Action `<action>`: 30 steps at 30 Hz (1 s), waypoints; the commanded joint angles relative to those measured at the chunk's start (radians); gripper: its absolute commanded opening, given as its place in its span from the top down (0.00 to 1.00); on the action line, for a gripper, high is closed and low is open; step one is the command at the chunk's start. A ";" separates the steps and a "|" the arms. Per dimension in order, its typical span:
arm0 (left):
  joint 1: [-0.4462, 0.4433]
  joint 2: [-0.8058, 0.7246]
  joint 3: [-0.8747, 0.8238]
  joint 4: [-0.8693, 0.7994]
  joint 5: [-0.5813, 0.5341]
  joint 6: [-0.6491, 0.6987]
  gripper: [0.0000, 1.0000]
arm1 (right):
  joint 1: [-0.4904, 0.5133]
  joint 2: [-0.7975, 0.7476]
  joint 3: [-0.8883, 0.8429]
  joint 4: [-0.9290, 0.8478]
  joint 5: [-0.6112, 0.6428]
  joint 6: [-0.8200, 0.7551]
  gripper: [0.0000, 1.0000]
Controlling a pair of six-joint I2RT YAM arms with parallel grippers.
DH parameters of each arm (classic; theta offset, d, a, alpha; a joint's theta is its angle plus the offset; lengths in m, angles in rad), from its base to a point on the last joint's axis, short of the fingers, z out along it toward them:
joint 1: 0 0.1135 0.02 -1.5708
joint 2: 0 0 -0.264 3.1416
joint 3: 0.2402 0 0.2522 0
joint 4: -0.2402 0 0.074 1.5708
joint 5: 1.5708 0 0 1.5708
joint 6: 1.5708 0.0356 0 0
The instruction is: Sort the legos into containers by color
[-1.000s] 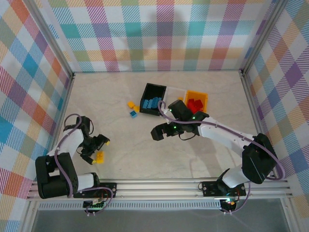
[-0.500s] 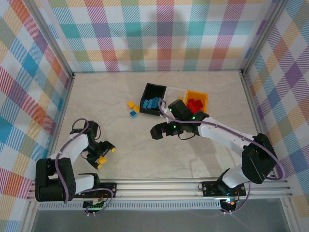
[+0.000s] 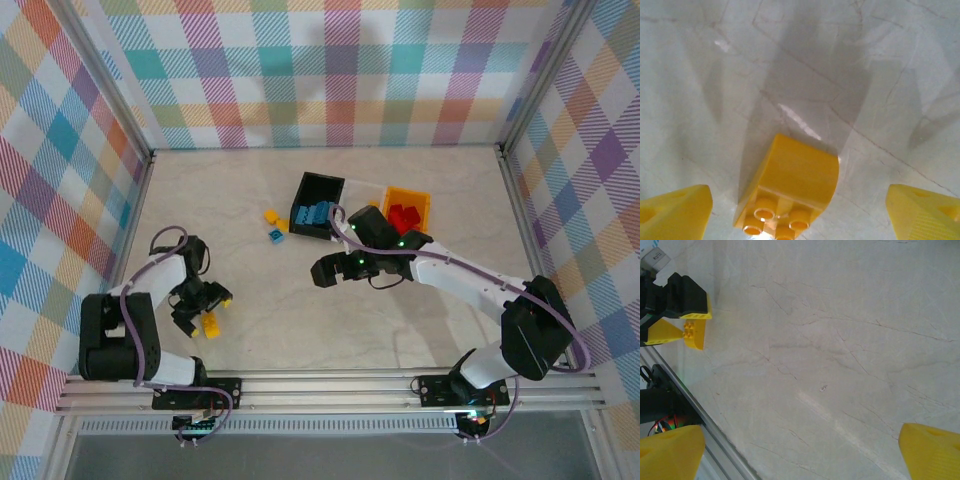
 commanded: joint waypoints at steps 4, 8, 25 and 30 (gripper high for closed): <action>-0.007 0.036 -0.020 0.009 0.020 0.037 0.24 | 0.000 -0.005 -0.006 -0.001 0.008 -0.004 0.01; -0.009 0.045 -0.042 0.019 0.029 0.039 0.36 | 0.000 0.001 -0.006 0.004 0.009 0.000 0.01; -0.038 -0.023 0.048 -0.004 0.154 -0.007 0.66 | -0.060 -0.111 0.037 -0.055 0.107 -0.043 0.00; -0.153 0.002 0.186 0.086 0.273 -0.132 0.65 | -0.180 -0.252 0.034 -0.084 0.173 -0.023 0.00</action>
